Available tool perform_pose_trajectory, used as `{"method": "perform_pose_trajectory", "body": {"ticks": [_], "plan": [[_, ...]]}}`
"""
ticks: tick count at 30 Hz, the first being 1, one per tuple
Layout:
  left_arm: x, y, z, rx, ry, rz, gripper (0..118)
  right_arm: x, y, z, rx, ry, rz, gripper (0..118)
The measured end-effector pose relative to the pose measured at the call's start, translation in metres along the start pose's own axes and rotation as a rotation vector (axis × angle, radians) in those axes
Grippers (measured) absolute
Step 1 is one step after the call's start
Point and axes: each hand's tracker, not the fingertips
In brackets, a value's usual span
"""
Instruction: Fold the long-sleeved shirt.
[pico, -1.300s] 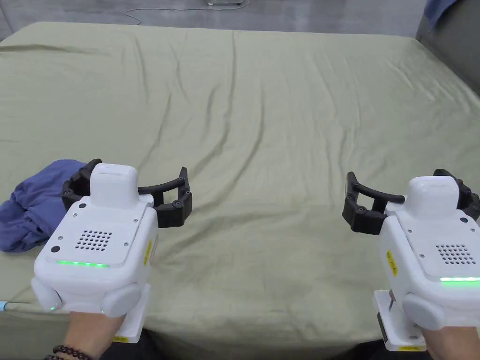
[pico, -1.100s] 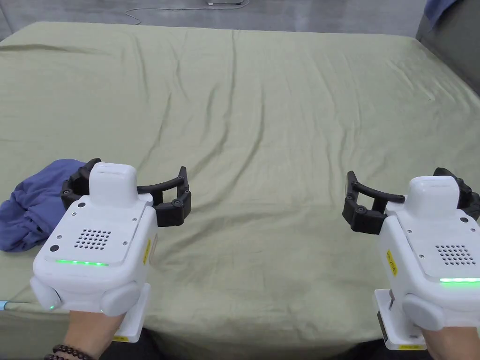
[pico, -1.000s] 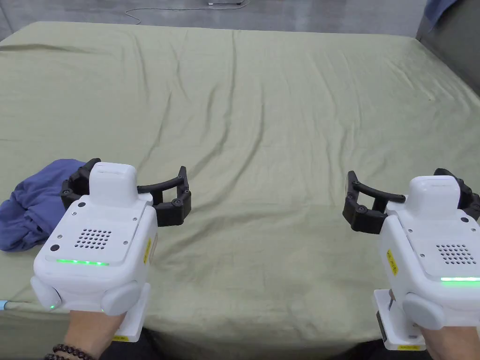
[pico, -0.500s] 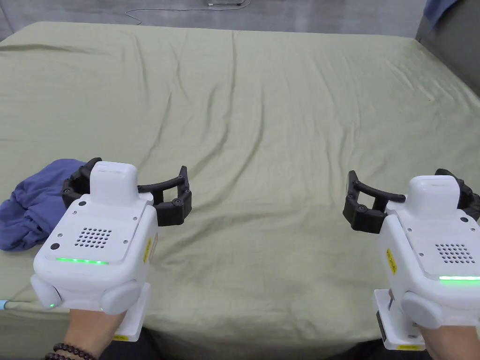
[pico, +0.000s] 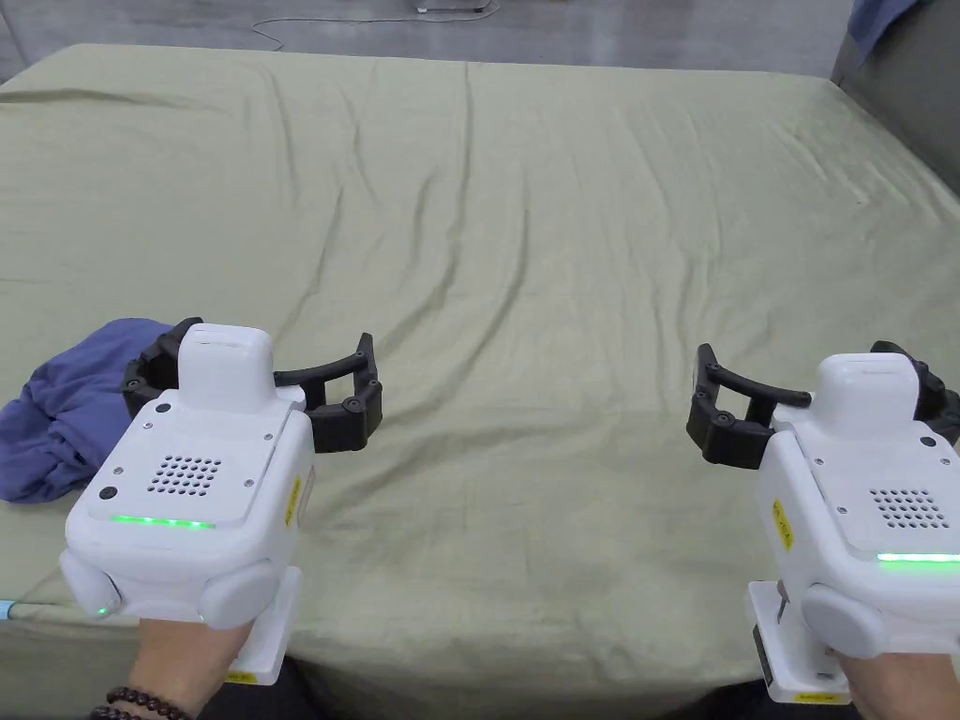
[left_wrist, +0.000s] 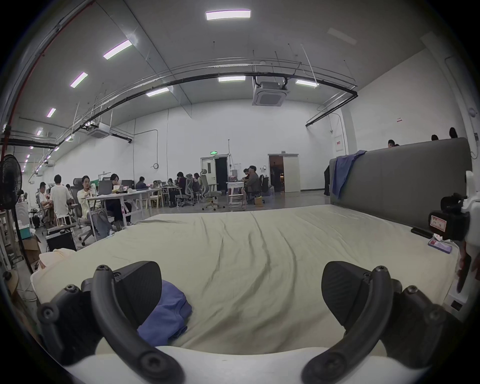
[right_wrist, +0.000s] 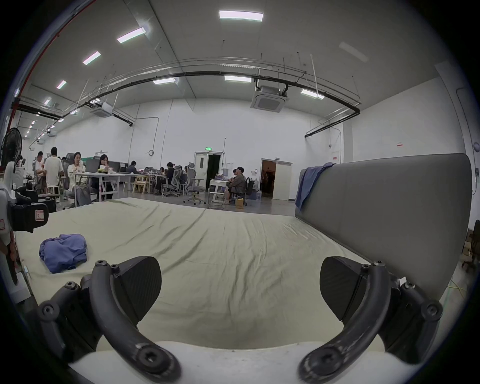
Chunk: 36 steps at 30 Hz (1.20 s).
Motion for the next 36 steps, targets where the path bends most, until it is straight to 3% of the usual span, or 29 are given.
{"method": "perform_pose_trajectory", "body": {"ticks": [36], "plan": [[-0.0043,0.0072,0.0031,0.020,0.023,0.017,118,0.0047,0.0078,0.0064,0.037,-0.031,-0.046,118]]}}
